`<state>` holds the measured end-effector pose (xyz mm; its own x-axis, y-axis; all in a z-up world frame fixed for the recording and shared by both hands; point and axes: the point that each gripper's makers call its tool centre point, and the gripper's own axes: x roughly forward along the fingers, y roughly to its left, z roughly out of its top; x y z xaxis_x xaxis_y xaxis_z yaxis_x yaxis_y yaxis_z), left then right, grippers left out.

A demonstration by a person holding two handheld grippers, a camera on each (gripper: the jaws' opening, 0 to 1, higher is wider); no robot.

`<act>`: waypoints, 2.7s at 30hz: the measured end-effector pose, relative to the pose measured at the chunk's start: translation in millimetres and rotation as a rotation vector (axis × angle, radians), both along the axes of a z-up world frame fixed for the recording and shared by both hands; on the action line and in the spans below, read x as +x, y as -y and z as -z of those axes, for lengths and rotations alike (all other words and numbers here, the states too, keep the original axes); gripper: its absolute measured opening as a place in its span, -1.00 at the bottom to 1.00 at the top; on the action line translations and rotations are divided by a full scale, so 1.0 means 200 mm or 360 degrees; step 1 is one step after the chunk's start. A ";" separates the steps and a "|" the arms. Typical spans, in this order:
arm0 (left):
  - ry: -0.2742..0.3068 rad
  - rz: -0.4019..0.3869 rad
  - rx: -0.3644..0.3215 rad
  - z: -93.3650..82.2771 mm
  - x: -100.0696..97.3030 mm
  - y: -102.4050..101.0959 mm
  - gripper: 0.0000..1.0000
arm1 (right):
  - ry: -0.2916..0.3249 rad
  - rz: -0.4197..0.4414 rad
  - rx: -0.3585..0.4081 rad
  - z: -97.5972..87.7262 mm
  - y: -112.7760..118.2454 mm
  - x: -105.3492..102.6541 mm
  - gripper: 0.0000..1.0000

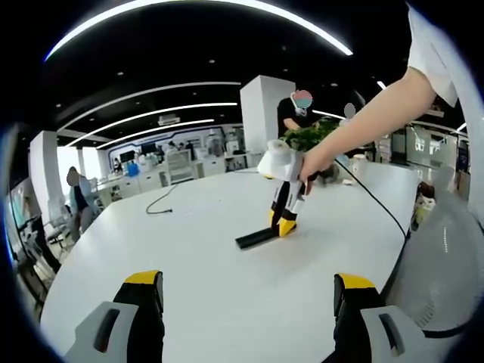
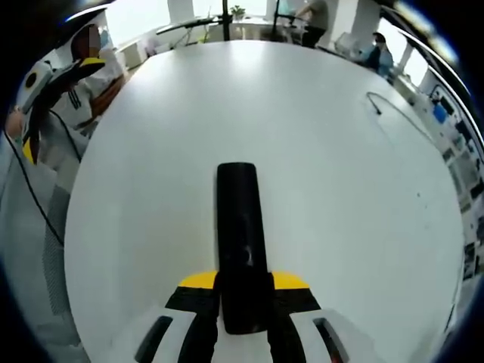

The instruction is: Press the specified remote control buttons in sequence, fully releasing each button before pressing the next.

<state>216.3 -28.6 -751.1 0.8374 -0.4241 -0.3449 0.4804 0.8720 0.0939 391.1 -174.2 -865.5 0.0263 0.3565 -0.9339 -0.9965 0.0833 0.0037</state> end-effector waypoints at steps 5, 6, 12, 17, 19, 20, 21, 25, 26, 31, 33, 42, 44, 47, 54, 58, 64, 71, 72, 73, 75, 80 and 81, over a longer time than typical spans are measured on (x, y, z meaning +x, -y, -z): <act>-0.0008 0.0012 0.0001 0.00 0.00 0.01 0.93 | -0.0004 0.0003 -0.0016 0.00 0.00 0.00 -0.57; -0.0007 0.0014 0.0002 0.00 0.00 0.01 0.93 | -0.0001 0.0000 -0.0022 0.00 0.00 0.00 -0.57; -0.0001 0.0015 -0.0010 0.00 0.00 0.01 0.92 | 0.0026 0.0031 -0.0059 0.00 0.00 0.00 -0.57; -0.0013 0.0032 -0.0007 0.01 0.00 0.02 0.92 | 0.0023 0.0048 -0.0065 0.00 0.00 0.00 -0.56; -0.0022 0.0041 -0.0007 0.01 -0.01 0.02 0.92 | 0.0025 0.0047 -0.0067 0.00 0.00 0.00 -0.56; -0.0024 0.0043 -0.0006 0.01 -0.01 0.02 0.92 | 0.0025 0.0050 -0.0067 0.00 0.00 0.00 -0.56; -0.0025 0.0044 -0.0006 0.01 -0.01 0.02 0.92 | 0.0024 0.0052 -0.0067 0.00 0.00 0.00 -0.56; -0.0020 0.0046 -0.0003 0.01 -0.01 0.02 0.92 | 0.0020 0.0056 -0.0063 0.00 0.00 0.00 -0.56; -0.0018 0.0040 -0.0005 0.01 -0.01 0.02 0.92 | 0.0023 0.0050 -0.0062 0.00 0.00 0.00 -0.56; -0.0007 0.0011 -0.0016 0.00 0.00 0.00 0.91 | 0.0021 0.0073 -0.0050 0.01 0.01 0.01 -0.56; -0.0004 0.0008 -0.0014 0.00 0.00 0.00 0.92 | 0.0025 0.0070 -0.0044 0.00 0.01 0.00 -0.55; 0.0003 0.0005 -0.0029 -0.01 0.00 0.00 0.92 | 0.0125 0.0265 0.0030 -0.01 0.05 0.06 -0.14; 0.0004 0.0001 -0.0033 -0.01 0.00 0.00 0.92 | 0.0144 0.0316 0.0048 -0.01 0.07 0.06 0.10; 0.0006 -0.0003 -0.0034 -0.01 0.00 0.00 0.92 | 0.0132 0.0461 0.0164 -0.03 0.08 0.05 0.38; 0.0005 0.0013 -0.0035 -0.01 0.00 0.01 0.92 | 0.0394 0.0606 0.0273 -0.11 0.16 0.10 0.99; 0.0005 0.0016 -0.0032 -0.01 0.00 0.01 0.92 | 0.0432 0.0706 0.0414 -0.20 0.15 0.12 0.98; 0.0006 0.0013 -0.0042 -0.01 0.00 0.01 0.92 | 0.0456 0.0824 0.0559 -0.29 0.14 0.08 0.98; 0.0016 0.0013 -0.0036 -0.02 0.00 0.01 0.91 | 0.0574 0.0876 0.0611 -0.37 0.16 0.07 0.98; 0.0021 0.0009 -0.0042 -0.02 0.00 0.01 0.91 | 0.0571 0.0883 0.0619 -0.38 0.16 0.06 0.98; 0.0021 0.0006 -0.0046 -0.02 0.00 0.01 0.91 | 0.0561 0.0888 0.0626 -0.38 0.16 0.05 0.98; 0.0028 -0.0001 -0.0044 -0.02 0.00 0.00 0.91 | 0.0560 0.0897 0.0644 -0.40 0.15 0.02 0.98; 0.0042 -0.0008 -0.0048 -0.03 0.00 0.00 0.91 | 0.0598 0.0951 0.0694 -0.46 0.17 -0.02 0.98; 0.0047 -0.0010 -0.0051 -0.04 0.00 -0.01 0.91 | 0.0599 0.0968 0.0723 -0.48 0.17 -0.03 0.98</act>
